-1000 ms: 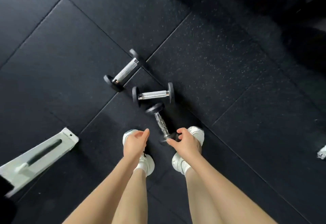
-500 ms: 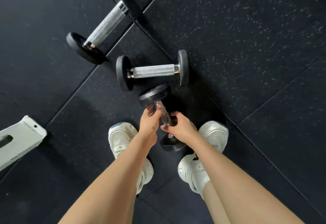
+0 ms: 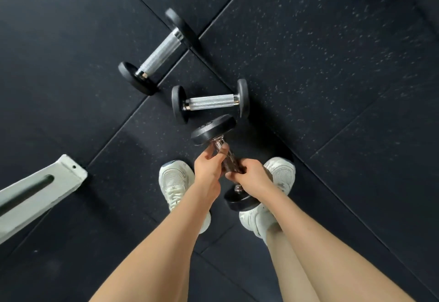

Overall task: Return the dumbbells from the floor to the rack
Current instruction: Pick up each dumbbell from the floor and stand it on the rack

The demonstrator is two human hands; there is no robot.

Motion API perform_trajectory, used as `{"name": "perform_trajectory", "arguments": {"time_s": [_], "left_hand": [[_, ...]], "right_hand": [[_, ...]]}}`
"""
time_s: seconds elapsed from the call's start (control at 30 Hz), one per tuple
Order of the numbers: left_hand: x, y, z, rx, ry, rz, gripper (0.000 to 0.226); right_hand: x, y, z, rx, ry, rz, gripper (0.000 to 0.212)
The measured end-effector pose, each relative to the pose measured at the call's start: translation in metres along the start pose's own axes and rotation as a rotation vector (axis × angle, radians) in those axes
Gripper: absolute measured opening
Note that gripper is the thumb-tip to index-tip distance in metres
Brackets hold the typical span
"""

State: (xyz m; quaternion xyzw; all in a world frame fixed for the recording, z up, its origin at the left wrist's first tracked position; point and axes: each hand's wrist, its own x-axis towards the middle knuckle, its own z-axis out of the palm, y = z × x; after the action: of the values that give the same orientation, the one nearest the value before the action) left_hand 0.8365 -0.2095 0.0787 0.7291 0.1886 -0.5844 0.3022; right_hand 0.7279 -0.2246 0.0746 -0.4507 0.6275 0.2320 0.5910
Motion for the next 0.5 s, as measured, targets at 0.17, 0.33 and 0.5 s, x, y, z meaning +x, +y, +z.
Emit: {"name": "perform_trajectory", "arguments": {"time_s": [0.17,0.33,0.5], "left_hand": [[-0.113,0.047,-0.003,-0.005,-0.036,0.050,0.034],[-0.246,0.110,-0.014,-0.013,-0.090,0.123,0.032],[-0.396,0.182,-0.035,-0.010,-0.207,0.265,0.023]], "right_hand": [[-0.102,-0.041,-0.041,0.002,0.050,-0.060,0.016],[-0.240,-0.106,-0.090,-0.030,0.120,-0.134,0.021],[-0.395,-0.177,-0.135,0.000,0.259,-0.224,0.041]]}}
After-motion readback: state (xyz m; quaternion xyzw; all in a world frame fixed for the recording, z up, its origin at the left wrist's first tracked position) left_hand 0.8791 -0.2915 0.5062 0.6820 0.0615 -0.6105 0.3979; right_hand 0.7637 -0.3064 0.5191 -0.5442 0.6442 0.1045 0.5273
